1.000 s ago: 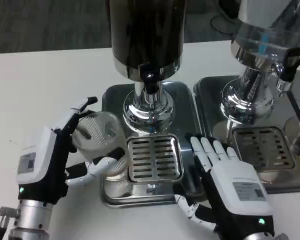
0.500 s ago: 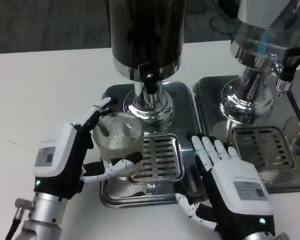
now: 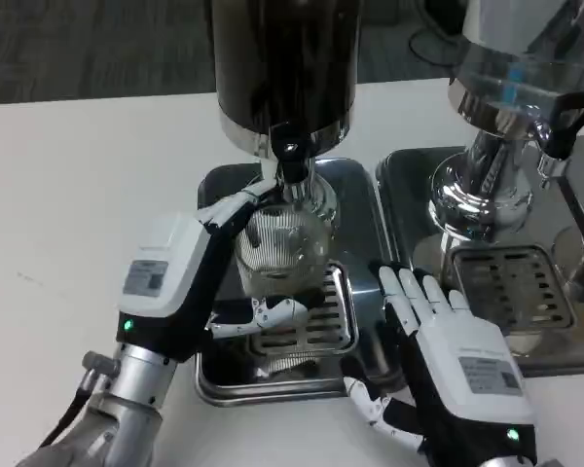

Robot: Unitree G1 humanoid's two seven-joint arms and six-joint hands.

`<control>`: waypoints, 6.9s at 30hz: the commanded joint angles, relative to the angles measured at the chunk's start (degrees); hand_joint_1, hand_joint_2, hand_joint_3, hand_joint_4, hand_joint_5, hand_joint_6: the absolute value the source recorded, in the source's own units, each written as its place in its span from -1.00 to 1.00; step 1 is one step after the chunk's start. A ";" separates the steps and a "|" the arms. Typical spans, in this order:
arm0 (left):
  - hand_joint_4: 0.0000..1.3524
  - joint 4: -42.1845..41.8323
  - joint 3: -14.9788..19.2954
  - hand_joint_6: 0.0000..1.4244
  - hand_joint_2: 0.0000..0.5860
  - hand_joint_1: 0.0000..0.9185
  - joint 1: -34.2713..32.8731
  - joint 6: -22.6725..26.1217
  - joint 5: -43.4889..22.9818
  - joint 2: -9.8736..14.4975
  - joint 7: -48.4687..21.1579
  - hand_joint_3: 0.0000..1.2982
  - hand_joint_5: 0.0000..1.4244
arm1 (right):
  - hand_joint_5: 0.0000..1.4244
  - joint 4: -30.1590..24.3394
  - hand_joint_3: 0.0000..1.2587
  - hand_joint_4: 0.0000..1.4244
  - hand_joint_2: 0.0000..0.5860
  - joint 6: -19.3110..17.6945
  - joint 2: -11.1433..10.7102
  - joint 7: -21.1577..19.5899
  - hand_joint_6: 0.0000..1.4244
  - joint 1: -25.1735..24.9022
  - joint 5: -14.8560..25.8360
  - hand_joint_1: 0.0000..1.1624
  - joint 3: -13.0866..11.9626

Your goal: Grasp the cup under the faucet to collect the drink, then remove the cup.

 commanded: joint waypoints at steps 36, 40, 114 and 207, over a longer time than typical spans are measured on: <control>-1.00 -12.48 2.10 -0.99 -0.97 -1.00 13.56 4.84 -1.80 10.13 -4.09 -1.00 -0.98 | -1.00 2.23 -1.00 -1.00 0.38 1.49 -3.28 -10.87 -1.00 2.27 -8.94 -0.21 0.28; -1.00 -18.48 2.30 -1.00 -0.95 -1.00 18.22 13.46 0.75 11.46 -6.90 -1.00 -1.00 | -1.00 3.45 -1.00 -1.00 0.37 1.60 -3.37 -10.09 -1.00 0.89 -8.95 -0.22 0.77; -1.00 -42.27 16.71 -0.88 -0.55 -1.00 10.74 -5.99 -35.41 8.72 -76.52 -0.79 -0.79 | -1.00 0.88 -1.00 -1.00 0.06 -7.80 0.77 -3.34 -1.00 1.63 18.76 -0.20 -7.07; -0.80 -19.69 35.50 -0.71 -0.44 -1.00 29.66 -14.72 -43.42 3.79 -46.27 -0.62 -0.52 | -1.00 24.13 -1.00 -1.00 -0.45 -22.57 10.19 4.49 -0.93 -16.98 38.02 -0.01 -9.93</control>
